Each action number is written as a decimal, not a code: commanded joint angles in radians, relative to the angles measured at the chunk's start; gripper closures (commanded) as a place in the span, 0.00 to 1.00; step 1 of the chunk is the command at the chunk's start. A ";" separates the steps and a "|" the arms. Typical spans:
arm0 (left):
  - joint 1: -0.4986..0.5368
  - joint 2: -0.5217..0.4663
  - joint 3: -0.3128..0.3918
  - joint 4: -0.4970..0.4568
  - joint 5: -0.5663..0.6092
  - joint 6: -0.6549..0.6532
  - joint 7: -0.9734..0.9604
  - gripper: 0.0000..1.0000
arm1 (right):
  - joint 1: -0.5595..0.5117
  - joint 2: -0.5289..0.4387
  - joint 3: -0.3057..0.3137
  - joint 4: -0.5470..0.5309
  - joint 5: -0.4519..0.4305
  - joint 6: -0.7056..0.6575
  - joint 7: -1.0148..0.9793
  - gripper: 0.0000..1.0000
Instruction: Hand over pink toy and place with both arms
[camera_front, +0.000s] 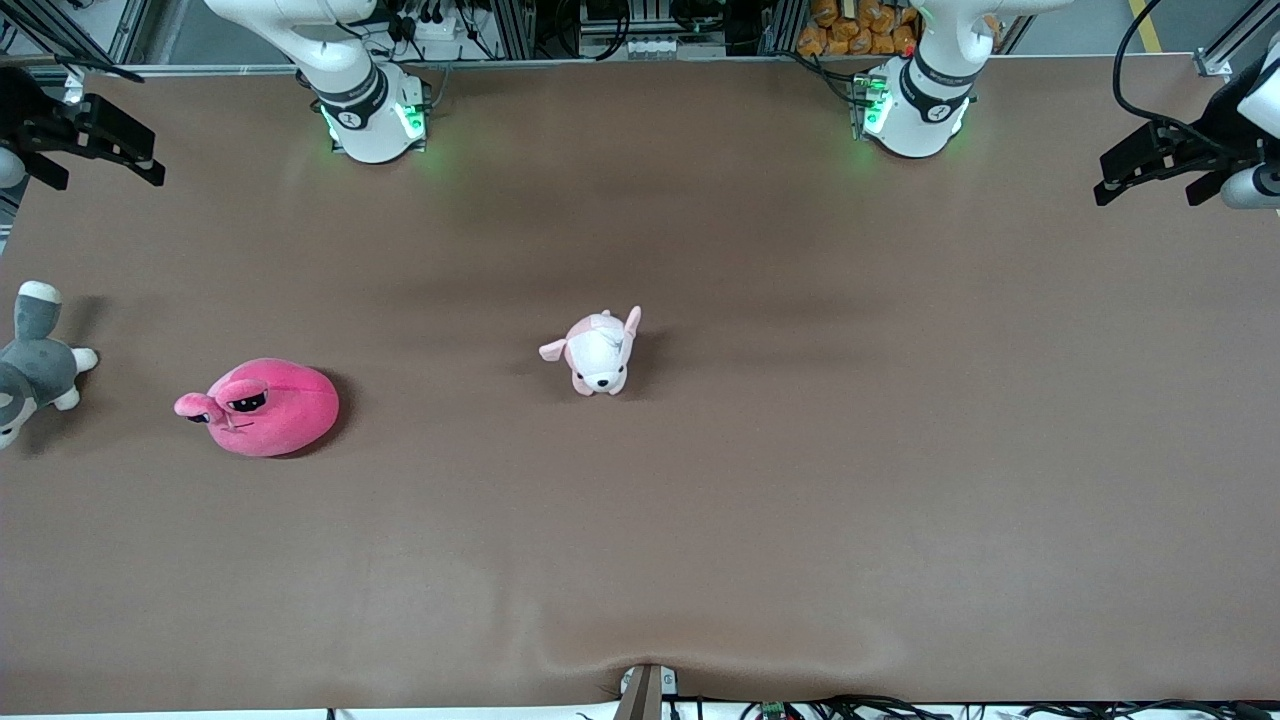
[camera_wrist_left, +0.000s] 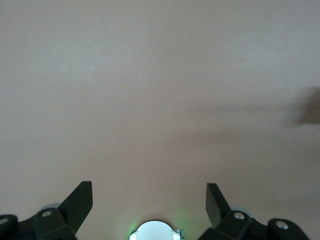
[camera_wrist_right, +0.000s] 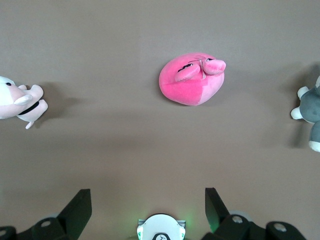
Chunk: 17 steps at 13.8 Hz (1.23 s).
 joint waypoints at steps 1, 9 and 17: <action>-0.001 -0.003 0.003 0.038 -0.001 -0.001 0.012 0.00 | -0.011 -0.006 0.008 0.007 -0.018 0.000 -0.018 0.00; -0.002 0.012 0.000 0.073 0.001 -0.021 0.010 0.00 | -0.011 -0.006 0.008 0.007 -0.016 -0.004 -0.012 0.00; -0.001 0.009 0.003 0.076 0.001 -0.046 0.019 0.00 | -0.011 -0.006 0.008 0.005 -0.016 -0.006 -0.009 0.00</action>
